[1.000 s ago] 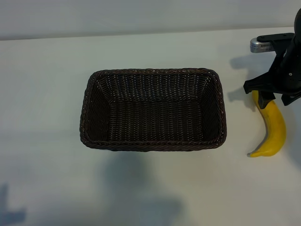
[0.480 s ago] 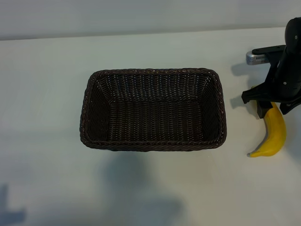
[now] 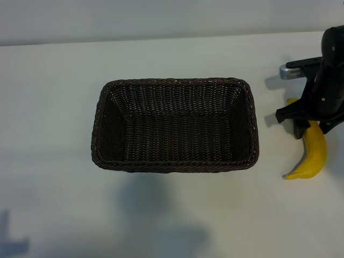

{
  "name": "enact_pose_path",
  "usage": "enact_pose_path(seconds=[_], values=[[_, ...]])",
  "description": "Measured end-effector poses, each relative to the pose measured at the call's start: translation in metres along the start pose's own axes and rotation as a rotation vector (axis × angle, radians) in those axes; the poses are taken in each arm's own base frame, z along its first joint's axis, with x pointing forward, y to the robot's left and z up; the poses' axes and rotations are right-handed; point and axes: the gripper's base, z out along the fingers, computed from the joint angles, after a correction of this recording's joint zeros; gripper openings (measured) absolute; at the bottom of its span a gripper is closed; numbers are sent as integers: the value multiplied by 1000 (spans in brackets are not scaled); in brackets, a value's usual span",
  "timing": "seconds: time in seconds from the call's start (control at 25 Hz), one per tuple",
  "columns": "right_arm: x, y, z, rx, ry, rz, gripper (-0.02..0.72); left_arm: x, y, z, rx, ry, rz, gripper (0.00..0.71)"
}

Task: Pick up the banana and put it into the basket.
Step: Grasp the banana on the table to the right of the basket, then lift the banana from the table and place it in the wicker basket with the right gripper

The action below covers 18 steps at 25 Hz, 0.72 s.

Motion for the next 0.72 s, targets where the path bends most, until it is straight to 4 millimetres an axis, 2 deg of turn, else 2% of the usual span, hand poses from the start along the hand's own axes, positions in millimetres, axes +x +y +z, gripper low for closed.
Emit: enact_pose_path(seconds=[0.24, 0.4, 0.72], values=[[-1, 0, 7, 2, 6, -2, 527, 0, 0, 0, 0, 0, 0, 505], [-1, 0, 7, 5, 9, -5, 421, 0, 0, 0, 0, 0, 0, 505], [-4, -1, -3, 10, 51, -7, 422, 0, 0, 0, 0, 0, 0, 505]])
